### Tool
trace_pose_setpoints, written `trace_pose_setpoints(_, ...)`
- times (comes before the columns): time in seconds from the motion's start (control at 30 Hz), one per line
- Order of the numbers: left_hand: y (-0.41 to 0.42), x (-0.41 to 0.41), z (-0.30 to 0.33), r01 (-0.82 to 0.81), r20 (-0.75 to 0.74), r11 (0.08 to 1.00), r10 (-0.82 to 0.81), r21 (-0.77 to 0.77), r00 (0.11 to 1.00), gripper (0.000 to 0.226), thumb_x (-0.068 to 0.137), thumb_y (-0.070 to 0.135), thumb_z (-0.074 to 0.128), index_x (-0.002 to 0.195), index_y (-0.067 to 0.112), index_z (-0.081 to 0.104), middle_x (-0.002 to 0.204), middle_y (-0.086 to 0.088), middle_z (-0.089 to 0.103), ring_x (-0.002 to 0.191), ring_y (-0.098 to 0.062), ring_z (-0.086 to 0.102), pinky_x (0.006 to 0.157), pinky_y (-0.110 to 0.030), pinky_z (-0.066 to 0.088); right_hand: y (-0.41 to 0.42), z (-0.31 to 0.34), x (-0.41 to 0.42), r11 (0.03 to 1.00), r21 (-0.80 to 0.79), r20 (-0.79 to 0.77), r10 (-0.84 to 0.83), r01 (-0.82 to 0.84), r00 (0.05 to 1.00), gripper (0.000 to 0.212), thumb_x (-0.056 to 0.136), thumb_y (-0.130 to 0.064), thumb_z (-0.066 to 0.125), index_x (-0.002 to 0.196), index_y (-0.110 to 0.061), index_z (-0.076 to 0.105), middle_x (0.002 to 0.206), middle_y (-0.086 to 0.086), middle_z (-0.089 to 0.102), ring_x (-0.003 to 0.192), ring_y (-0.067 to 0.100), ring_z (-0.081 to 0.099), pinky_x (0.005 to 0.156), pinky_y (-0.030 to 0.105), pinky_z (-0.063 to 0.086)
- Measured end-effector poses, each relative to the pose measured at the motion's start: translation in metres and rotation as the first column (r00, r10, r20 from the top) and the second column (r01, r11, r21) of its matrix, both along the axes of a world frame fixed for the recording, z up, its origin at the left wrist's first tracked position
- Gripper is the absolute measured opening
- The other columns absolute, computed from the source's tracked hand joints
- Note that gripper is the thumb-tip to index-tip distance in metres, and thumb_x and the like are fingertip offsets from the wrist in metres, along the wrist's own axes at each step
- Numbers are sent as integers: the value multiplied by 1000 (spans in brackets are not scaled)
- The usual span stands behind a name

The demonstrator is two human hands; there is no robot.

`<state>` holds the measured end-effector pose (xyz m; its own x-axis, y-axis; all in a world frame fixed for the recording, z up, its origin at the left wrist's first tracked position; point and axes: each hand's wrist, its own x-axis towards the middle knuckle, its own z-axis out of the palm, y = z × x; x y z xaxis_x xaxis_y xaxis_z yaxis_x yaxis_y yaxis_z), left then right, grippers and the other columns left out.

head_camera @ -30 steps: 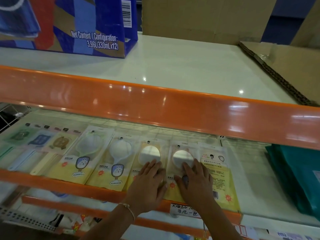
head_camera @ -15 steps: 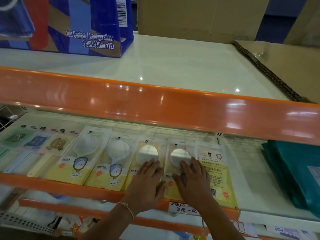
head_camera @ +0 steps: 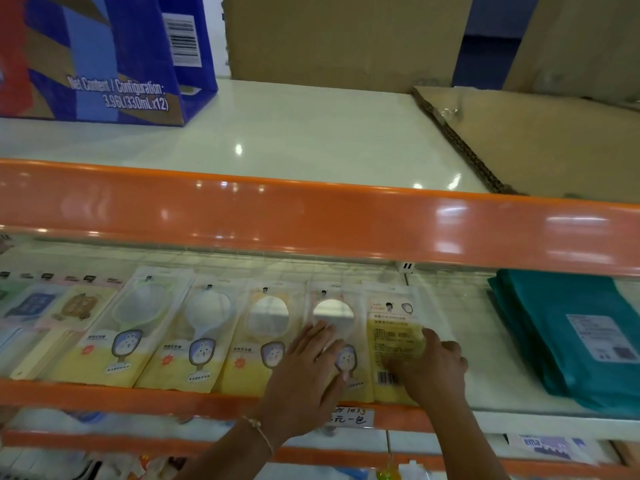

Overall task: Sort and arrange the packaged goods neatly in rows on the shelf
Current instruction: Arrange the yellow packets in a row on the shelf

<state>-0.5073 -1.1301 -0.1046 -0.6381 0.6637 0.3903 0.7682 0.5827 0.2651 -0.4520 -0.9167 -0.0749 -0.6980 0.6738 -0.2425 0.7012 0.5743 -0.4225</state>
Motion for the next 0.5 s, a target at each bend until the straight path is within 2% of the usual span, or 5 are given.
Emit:
trace_pose_setpoints(0.17,28,8,-2,44,46,999,-43,-22,998,45,99,40,37,131,14,56,146,-5,46,143,-19,29,116,-41,29,13,10,-2,985,-175,-78,-15,2,997,101,60,-41,89,143,-19,36,125,16,46,105,31,56,90,36,48)
trace_pose_setpoints(0.3,41,9,0,43,47,998,-41,-37,998,45,98,38,39,130,13,56,145,-7,46,142,-20,31,117,-36,25,30,13,2,967,-256,-153,-50,10,987,82,76,-26,81,145,-18,38,100,4,68,90,22,66,80,35,55)
trace_pose_setpoints(0.37,47,11,4,38,51,998,-35,-47,998,44,98,37,40,132,13,54,147,-6,45,143,-18,29,117,-31,17,39,15,7,939,-342,-189,-109,39,976,71,83,-16,73,145,-18,39,87,-5,65,79,19,67,71,34,57)
trace_pose_setpoints(0.43,54,14,9,38,75,998,-35,-42,997,46,99,37,38,135,13,51,148,-5,43,144,-16,26,118,-28,12,47,18,14,870,-492,-262,-199,47,944,59,88,-5,65,142,-15,43,86,-8,62,77,20,68,60,31,55)
trace_pose_setpoints(0.5,64,18,15,36,125,999,-37,6,991,49,99,38,34,139,14,47,150,-2,39,145,-13,22,119,-28,12,54,21,21,702,-712,-342,-357,8,869,46,91,6,56,134,-8,52,92,3,68,83,29,70,64,36,57)
